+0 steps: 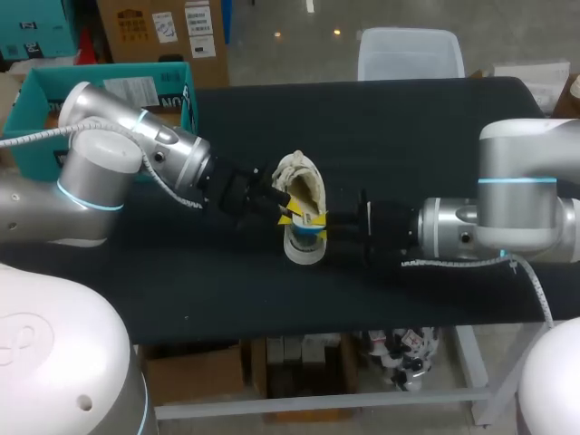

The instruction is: Open the shoe tongue, take the insole out of the shoe, put the insole back into the shoe, and pack the shoe into the shoebox

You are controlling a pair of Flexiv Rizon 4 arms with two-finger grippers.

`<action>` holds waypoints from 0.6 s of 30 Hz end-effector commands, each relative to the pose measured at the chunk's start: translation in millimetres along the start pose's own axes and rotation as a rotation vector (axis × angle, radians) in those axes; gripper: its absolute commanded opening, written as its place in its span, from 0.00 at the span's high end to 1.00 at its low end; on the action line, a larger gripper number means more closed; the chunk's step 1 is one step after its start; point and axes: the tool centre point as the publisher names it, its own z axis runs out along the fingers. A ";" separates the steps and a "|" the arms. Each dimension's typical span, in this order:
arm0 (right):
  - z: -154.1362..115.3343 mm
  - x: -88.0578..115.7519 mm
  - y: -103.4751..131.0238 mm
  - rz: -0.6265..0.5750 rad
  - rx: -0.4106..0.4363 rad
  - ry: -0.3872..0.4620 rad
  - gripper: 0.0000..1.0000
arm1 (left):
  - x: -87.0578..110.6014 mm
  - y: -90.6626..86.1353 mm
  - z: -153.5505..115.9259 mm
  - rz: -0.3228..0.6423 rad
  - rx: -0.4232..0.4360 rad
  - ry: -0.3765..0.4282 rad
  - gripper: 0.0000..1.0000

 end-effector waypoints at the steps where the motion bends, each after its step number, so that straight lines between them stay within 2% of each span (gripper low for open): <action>1: 4.3 0.8 5.8 0.006 0.009 -0.012 1.00 | 1.8 7.1 5.8 -0.008 -0.006 -0.007 1.00; 10: 17.0 5.5 28.9 0.030 0.021 -0.032 1.00 | 2.5 28.8 7.2 -0.043 -0.033 0.000 1.00; 18: 24.0 5.9 37.0 0.045 0.026 -0.045 1.00 | -1.6 34.3 5.7 -0.048 -0.044 -0.006 1.00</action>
